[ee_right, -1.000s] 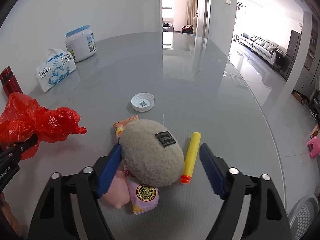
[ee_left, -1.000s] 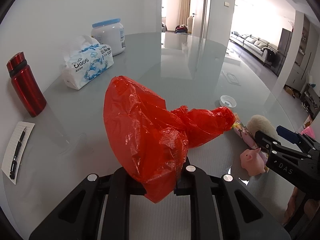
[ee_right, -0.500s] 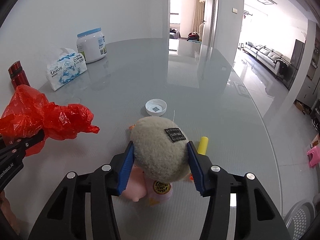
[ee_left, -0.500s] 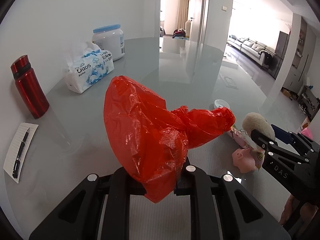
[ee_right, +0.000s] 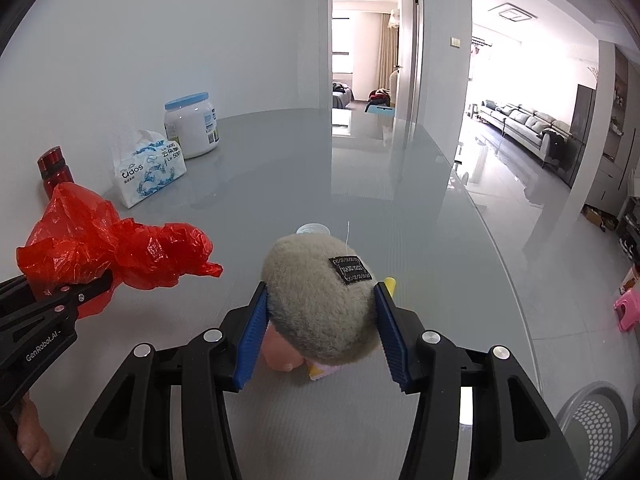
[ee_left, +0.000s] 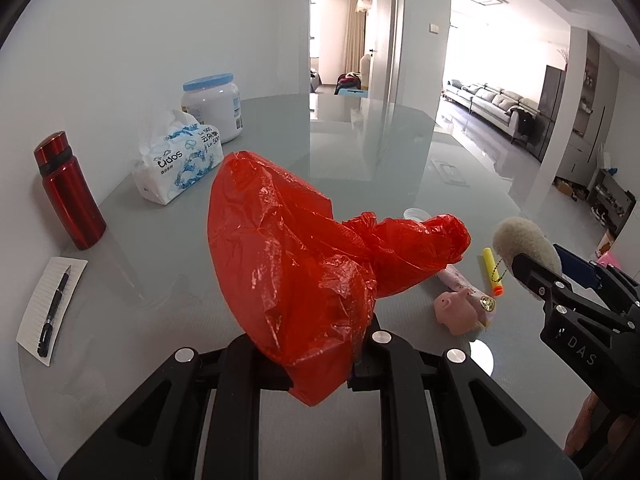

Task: Collect trash
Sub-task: 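Grasp the red plastic bag with the left tool while the right tool grasps the grey plush ball, then carry the bag and plush ball over the grey basket and open both tools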

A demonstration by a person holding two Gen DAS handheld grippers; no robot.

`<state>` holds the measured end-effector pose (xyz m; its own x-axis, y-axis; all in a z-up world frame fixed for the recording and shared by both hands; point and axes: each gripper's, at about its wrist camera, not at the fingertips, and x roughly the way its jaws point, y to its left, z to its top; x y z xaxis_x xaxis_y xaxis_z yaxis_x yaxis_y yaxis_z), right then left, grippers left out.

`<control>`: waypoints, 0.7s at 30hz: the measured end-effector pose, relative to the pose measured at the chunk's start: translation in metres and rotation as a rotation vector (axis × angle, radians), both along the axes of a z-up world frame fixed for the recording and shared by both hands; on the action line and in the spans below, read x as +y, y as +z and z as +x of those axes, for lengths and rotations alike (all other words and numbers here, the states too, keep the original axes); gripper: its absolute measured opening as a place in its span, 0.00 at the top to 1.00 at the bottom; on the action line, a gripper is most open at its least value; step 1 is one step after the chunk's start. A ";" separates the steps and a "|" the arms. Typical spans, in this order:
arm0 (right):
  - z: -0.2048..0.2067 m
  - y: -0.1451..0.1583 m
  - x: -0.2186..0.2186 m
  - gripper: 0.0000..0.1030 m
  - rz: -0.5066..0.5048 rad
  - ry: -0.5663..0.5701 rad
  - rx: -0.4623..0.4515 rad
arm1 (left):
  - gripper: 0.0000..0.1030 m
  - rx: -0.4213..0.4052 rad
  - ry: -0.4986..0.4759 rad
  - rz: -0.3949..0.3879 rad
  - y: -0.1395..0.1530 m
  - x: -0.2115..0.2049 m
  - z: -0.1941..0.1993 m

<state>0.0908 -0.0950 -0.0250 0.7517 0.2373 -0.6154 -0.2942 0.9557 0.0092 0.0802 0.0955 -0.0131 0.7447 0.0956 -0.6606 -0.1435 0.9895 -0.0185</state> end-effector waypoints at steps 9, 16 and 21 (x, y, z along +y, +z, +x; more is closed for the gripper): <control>-0.040 0.025 -0.048 0.51 0.040 -0.089 -0.066 | 0.84 -0.023 -0.079 0.007 0.013 -0.038 -0.016; -0.074 0.032 -0.103 0.51 0.064 -0.196 -0.101 | 0.84 -0.039 -0.196 0.030 0.022 -0.097 -0.029; -0.103 0.032 -0.155 0.51 0.088 -0.300 -0.114 | 0.84 -0.047 -0.301 0.026 0.027 -0.149 -0.034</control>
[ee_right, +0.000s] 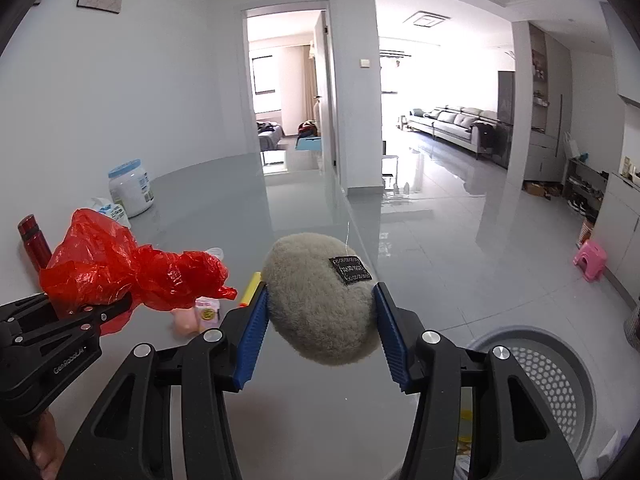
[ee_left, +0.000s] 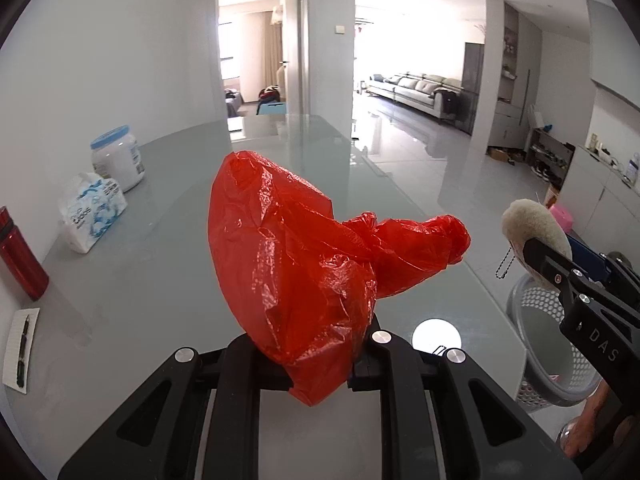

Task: Collect trash
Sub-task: 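Carry the bag and plush ball over the grey basket and open both tools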

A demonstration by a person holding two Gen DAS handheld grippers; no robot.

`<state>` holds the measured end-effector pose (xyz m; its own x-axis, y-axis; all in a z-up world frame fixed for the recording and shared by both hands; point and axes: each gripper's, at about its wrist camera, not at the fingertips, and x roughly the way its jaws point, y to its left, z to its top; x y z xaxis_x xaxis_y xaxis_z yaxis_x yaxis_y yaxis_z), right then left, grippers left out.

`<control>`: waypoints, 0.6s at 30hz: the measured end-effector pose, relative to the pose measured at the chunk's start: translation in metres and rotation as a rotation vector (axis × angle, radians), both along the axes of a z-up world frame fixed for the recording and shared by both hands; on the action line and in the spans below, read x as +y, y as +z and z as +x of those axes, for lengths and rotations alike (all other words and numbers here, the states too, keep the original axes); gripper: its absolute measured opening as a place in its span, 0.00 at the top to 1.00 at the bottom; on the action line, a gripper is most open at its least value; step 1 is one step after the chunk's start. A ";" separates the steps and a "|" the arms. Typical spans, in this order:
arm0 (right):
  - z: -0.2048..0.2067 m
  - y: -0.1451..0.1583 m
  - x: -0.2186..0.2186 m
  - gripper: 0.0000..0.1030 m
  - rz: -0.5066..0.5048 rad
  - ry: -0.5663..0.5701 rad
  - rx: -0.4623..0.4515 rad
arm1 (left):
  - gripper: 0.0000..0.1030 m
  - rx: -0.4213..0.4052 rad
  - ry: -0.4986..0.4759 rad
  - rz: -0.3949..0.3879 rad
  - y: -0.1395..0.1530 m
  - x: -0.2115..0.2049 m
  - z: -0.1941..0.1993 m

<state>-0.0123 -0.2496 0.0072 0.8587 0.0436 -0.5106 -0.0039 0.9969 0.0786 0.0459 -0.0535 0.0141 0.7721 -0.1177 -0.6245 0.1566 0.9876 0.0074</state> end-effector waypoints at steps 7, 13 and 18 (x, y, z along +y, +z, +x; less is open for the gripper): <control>-0.053 -0.019 -0.091 0.51 0.046 -0.198 0.032 | 0.84 0.025 -0.197 0.018 -0.009 -0.088 -0.009; -0.099 -0.049 -0.166 0.51 0.089 -0.371 0.100 | 0.84 0.084 -0.370 0.044 -0.032 -0.162 -0.019; -0.121 -0.071 -0.202 0.51 0.136 -0.447 0.145 | 0.84 0.109 -0.464 0.074 -0.048 -0.207 -0.026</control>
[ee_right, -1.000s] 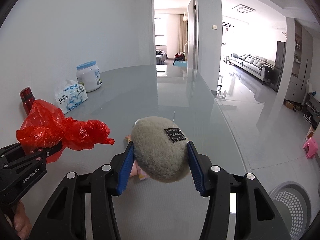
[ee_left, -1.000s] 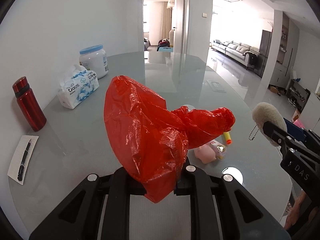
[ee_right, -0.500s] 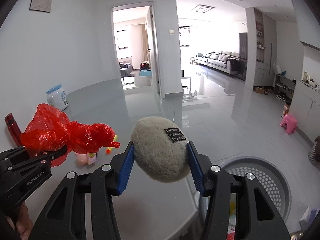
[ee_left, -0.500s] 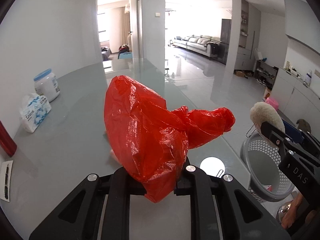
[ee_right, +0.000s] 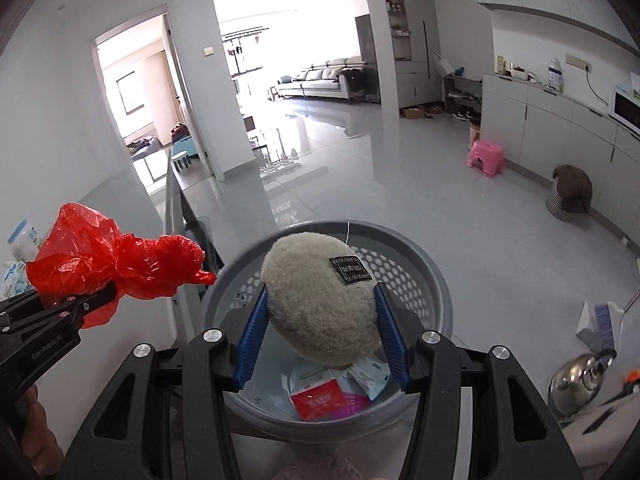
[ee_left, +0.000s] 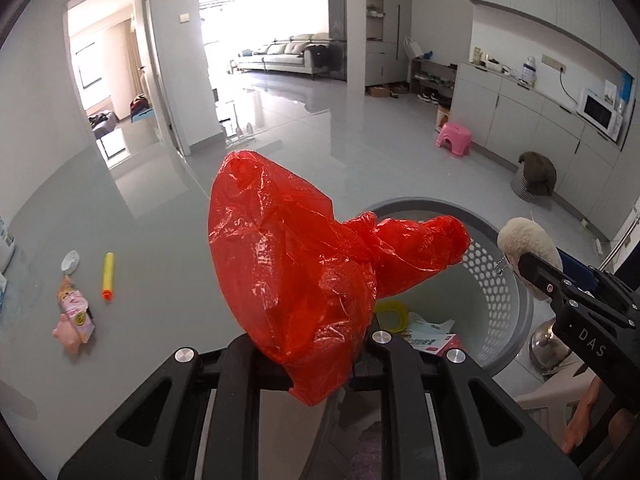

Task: Collect trash
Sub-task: 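Carry the bag and plush ball over the grey basket and open both tools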

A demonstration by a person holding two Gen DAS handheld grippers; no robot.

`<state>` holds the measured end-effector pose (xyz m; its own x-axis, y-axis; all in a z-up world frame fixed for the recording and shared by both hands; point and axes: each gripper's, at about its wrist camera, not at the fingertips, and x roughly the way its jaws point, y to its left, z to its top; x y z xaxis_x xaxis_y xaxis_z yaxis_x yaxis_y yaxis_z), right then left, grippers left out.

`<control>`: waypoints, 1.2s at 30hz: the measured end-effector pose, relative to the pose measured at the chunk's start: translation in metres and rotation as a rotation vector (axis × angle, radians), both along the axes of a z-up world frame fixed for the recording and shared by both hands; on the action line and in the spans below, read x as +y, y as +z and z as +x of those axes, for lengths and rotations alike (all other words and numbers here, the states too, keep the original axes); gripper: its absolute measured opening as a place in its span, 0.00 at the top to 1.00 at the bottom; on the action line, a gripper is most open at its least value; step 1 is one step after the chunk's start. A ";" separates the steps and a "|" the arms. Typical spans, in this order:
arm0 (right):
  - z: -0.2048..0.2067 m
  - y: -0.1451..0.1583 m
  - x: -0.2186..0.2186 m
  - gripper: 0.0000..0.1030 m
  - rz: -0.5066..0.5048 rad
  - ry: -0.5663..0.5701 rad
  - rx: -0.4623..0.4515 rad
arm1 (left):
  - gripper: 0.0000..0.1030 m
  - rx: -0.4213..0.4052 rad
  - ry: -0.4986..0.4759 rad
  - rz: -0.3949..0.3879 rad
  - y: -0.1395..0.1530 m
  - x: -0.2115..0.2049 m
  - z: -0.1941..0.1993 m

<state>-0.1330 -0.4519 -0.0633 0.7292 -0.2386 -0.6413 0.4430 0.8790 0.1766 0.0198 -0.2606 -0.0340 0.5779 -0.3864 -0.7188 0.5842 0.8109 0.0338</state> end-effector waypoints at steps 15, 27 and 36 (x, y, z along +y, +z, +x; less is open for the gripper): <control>0.023 -0.034 -0.020 0.51 0.057 0.014 0.063 | 0.81 0.063 -0.066 0.053 -0.038 -0.047 0.022; 0.034 -0.036 -0.023 0.37 0.066 0.015 0.044 | 0.43 0.094 -0.040 0.038 -0.040 -0.037 0.035; 0.032 -0.034 -0.019 0.37 0.076 0.015 0.047 | 0.43 0.100 -0.028 0.038 -0.036 -0.031 0.037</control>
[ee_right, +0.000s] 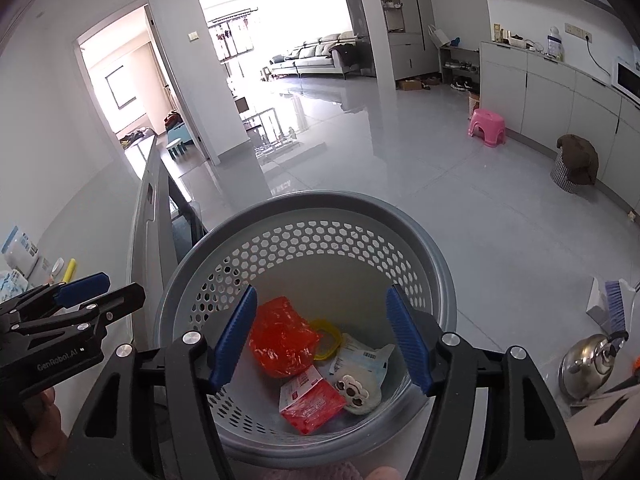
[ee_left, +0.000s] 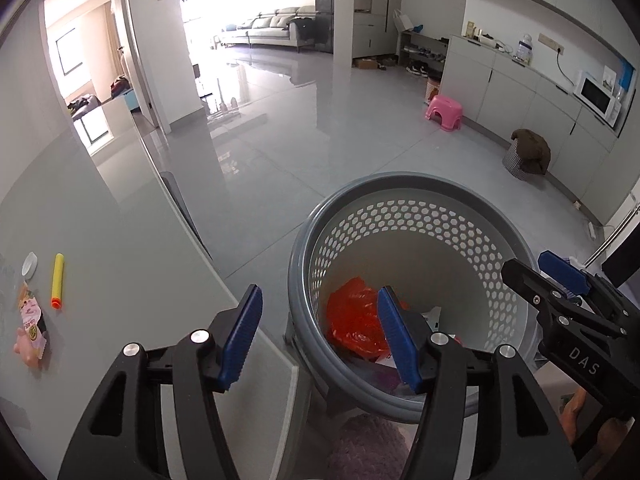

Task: Collect trash
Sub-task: 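Carry the bag and plush ball over the grey basket and open both tools, then move both tools back over the table toward the pig toy and yellow dart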

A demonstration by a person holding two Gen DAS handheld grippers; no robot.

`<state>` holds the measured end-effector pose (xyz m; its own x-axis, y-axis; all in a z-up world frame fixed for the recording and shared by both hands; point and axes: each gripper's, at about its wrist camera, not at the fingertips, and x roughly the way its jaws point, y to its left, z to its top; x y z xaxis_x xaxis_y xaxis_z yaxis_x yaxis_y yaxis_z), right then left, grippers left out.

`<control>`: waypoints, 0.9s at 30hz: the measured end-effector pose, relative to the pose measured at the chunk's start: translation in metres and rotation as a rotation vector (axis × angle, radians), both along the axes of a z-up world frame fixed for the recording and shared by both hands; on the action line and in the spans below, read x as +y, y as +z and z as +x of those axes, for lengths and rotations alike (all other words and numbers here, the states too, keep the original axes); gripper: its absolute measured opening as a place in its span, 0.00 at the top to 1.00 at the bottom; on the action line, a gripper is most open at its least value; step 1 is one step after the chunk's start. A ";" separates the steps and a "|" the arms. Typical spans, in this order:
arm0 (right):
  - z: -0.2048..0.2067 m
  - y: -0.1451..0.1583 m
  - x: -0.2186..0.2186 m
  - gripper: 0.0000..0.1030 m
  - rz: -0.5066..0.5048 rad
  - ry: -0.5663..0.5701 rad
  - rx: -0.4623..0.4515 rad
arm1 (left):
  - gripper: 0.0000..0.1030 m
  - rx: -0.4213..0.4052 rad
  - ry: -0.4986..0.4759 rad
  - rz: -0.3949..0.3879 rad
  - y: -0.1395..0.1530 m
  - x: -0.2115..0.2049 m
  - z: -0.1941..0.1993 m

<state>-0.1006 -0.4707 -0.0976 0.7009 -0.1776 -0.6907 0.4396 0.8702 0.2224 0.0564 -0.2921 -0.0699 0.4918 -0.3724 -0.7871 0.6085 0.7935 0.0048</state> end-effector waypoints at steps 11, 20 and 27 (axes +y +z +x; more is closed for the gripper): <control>0.001 0.010 0.027 0.37 -0.004 0.045 -0.014 | 0.40 -0.025 0.048 -0.013 0.010 0.035 -0.001; 0.029 0.022 0.079 0.37 -0.012 0.157 -0.038 | 0.38 -0.055 0.191 -0.018 0.021 0.104 0.018; 0.064 0.034 0.128 0.35 -0.042 0.275 -0.050 | 0.38 -0.085 0.362 -0.022 0.030 0.176 0.039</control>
<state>-0.0363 -0.3425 -0.0633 0.7601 -0.0041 -0.6498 0.1751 0.9643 0.1987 0.0956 -0.1161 -0.0396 0.6580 -0.1792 -0.7314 0.2869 0.9577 0.0234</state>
